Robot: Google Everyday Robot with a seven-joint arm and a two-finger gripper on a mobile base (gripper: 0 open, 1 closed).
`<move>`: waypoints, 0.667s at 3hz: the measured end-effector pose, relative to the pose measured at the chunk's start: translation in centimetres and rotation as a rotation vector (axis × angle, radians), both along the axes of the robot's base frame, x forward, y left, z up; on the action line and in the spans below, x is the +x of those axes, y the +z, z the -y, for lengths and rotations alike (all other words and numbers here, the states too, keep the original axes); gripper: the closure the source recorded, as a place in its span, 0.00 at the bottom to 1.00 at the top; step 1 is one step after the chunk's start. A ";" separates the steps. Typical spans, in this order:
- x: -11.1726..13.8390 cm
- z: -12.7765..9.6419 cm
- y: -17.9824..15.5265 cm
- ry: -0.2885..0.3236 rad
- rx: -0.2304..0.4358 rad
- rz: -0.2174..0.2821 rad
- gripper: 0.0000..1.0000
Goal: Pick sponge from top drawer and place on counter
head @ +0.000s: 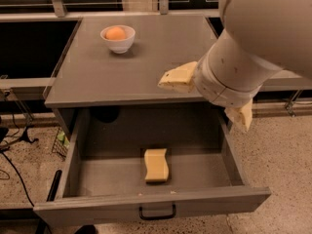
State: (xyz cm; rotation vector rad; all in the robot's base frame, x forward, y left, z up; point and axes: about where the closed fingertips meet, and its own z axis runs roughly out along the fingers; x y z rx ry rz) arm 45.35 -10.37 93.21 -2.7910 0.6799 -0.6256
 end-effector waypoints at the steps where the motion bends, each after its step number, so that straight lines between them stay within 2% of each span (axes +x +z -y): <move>1: 0.3 0.0 -0.4 0.029 0.008 0.007 0.00; 2: 1.3 -1.1 -1.9 0.119 0.021 0.008 0.00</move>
Offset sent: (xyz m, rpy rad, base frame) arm 0.0295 0.0223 -0.0464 0.0308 -0.0038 0.2569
